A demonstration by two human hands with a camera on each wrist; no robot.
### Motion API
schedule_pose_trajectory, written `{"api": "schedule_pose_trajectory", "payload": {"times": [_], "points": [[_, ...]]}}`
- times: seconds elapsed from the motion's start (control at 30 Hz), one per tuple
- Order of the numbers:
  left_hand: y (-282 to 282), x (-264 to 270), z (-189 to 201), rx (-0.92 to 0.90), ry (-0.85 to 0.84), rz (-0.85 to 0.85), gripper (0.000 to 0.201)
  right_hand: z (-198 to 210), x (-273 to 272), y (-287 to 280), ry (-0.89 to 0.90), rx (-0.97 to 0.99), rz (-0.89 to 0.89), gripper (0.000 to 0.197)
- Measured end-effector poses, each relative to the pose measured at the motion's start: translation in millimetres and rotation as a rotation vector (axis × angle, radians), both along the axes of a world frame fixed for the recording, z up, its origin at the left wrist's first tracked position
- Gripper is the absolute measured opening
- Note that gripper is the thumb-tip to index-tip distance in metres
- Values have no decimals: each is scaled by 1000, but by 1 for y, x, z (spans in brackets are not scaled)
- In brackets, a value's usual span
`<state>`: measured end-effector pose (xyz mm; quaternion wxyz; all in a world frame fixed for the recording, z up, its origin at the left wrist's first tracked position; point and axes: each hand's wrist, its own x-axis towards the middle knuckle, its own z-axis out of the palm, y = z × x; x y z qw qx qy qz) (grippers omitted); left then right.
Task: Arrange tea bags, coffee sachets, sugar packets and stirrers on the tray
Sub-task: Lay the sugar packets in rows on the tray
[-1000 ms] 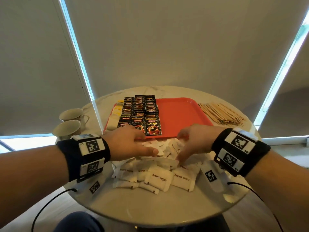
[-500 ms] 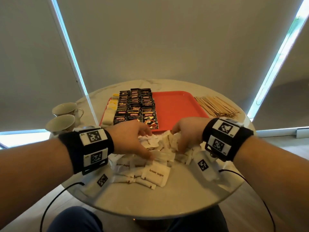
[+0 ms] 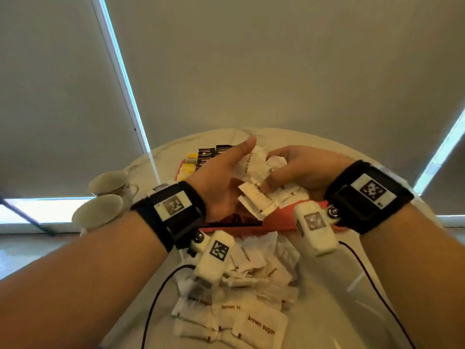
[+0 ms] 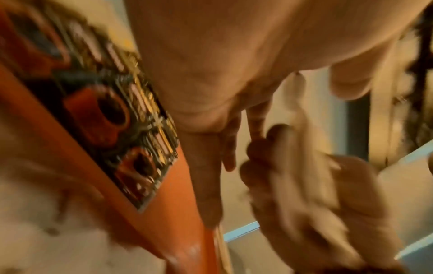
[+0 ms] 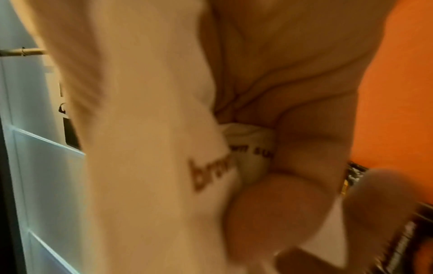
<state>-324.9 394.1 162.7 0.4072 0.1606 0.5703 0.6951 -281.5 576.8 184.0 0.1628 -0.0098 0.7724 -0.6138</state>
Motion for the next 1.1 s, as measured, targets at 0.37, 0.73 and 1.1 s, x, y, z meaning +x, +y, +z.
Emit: {"api": "schedule_pose_trajectory", "payload": {"times": [0.37,0.73,1.1], "points": [[11,-68,-12,56,-158,179,48,-21,-86,-28,283,236,-209,51],[1,-87,-36,73,-69,362,18,-24,-105,-26,293,371,45,63],[-10,-88,-42,-46,103,299,25,-30,-113,-26,405,262,-141,30]]}}
